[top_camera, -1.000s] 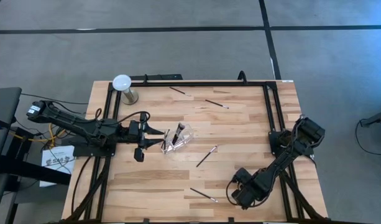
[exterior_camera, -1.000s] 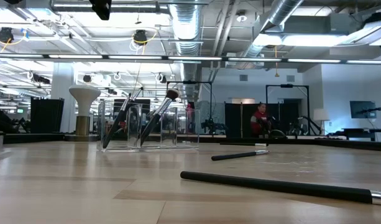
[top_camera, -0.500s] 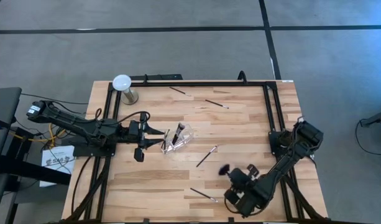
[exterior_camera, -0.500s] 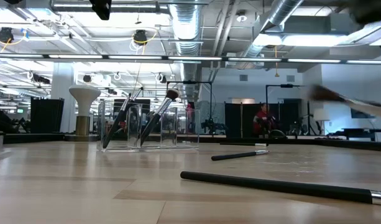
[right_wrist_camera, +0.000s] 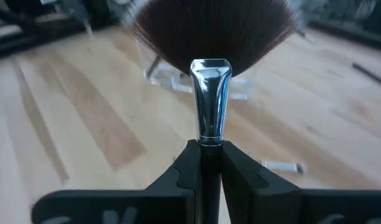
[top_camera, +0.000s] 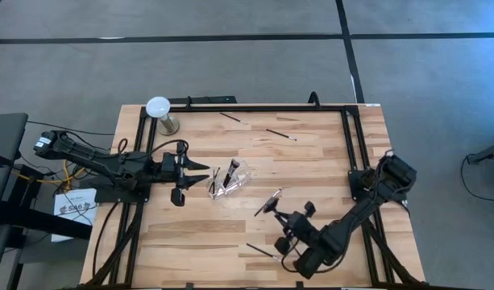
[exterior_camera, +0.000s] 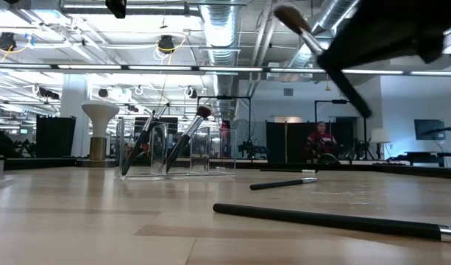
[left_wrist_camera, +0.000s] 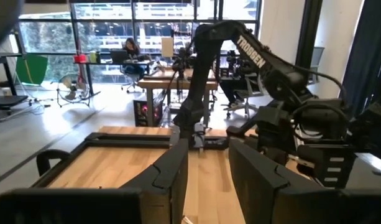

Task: Put items in baskets/containers
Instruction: Put the highlighter brush into the right section of the transparent organizer

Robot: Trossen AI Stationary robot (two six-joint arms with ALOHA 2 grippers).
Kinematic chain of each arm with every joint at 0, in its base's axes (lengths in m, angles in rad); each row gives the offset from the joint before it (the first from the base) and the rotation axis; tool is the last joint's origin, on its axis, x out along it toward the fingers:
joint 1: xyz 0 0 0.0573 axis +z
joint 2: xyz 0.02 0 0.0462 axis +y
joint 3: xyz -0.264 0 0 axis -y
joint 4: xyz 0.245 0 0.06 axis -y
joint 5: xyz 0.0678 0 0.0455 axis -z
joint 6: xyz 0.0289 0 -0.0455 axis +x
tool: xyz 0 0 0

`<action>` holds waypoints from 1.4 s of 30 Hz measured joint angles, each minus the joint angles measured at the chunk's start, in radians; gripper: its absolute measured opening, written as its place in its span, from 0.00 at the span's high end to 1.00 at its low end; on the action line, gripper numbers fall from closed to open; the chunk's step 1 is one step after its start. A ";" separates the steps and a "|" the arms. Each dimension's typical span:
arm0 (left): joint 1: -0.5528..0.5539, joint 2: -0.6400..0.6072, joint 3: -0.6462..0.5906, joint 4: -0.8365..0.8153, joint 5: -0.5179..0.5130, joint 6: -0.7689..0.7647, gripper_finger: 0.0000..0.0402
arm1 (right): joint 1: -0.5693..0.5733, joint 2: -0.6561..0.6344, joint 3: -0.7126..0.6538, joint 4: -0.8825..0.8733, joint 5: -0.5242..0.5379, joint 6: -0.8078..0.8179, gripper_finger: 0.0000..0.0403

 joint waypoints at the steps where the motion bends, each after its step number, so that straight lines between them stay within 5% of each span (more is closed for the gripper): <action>1: 0.000 -0.001 0.000 -0.002 0.000 0.000 0.72 | -0.015 0.000 0.000 0.027 0.008 -0.031 0.92; 14: 0.000 -0.004 0.000 -0.005 0.000 0.026 0.72 | -0.297 0.000 -0.001 0.466 -0.106 -0.636 0.93; 21: 0.000 -0.005 0.000 -0.023 0.001 0.024 0.72 | -0.361 0.000 -0.001 0.485 -0.187 -0.666 0.93; 28: 0.044 -0.002 -0.055 0.006 -0.002 -0.025 0.72 | -0.291 -0.004 -0.001 0.494 -0.109 -0.684 0.93; 30: 0.074 0.008 -0.070 0.056 0.074 -0.044 0.72 | -0.285 -0.004 0.000 0.500 -0.105 -0.684 0.93; 35: 0.148 0.090 -0.098 0.173 0.451 -0.021 0.71 | -0.278 -0.005 0.000 0.563 -0.097 -0.733 0.93; 42: 0.171 0.219 -0.098 0.248 0.434 0.048 0.57 | -0.284 -0.022 0.001 0.648 -0.038 -0.818 0.93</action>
